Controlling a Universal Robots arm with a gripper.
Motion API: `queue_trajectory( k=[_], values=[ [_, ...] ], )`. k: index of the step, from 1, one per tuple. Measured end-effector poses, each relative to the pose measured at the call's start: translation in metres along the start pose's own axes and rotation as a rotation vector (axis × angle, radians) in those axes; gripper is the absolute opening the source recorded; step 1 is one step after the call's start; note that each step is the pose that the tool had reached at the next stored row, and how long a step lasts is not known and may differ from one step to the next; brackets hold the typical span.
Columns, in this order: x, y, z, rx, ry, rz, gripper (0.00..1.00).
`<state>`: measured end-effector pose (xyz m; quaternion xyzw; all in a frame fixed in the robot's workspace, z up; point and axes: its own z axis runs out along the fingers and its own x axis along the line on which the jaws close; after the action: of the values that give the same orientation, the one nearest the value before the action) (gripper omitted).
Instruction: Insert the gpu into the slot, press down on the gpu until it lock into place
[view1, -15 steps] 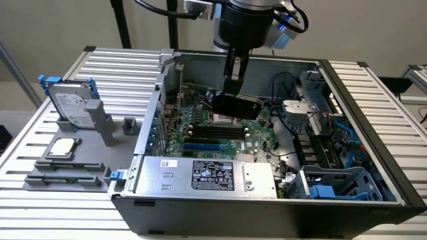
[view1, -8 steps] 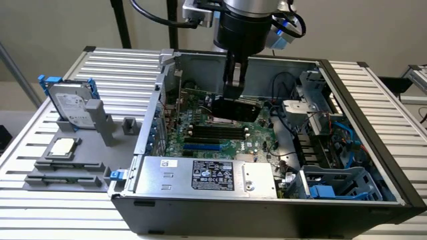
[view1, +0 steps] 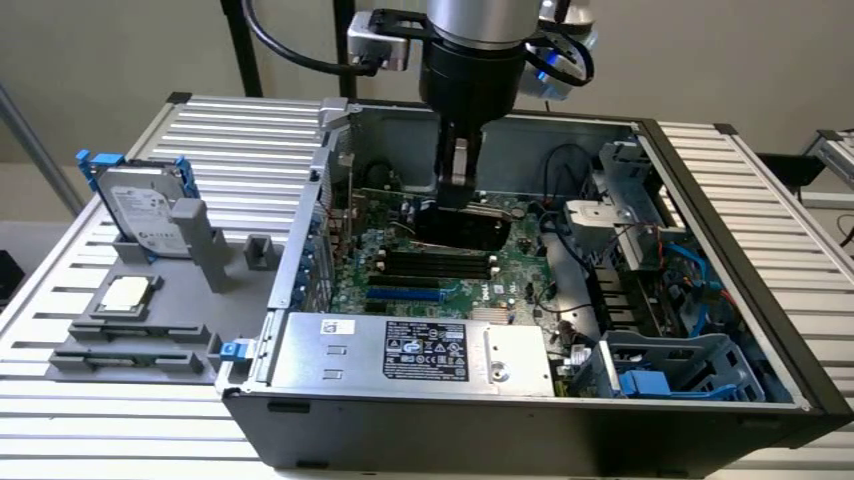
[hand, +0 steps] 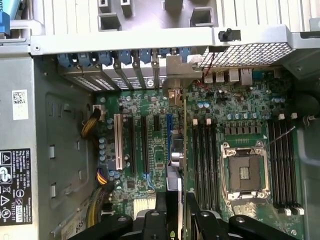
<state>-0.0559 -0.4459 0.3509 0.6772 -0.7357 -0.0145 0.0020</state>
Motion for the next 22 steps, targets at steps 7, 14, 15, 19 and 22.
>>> queue_trajectory(
  k=[7,14,15,19,22],
  values=[
    [0.003,0.0173,0.0075,0.0325,-0.0029,-0.003,0.26],
    [0.006,0.0228,0.0148,0.0499,-0.0048,-0.021,0.26],
    [0.006,0.0229,0.0148,0.0499,-0.0046,-0.022,0.26],
    [0.006,0.0229,0.0149,0.0499,-0.0047,-0.022,0.26],
    [0.006,0.0229,0.0149,0.0499,-0.0047,-0.022,0.26]
  ],
)
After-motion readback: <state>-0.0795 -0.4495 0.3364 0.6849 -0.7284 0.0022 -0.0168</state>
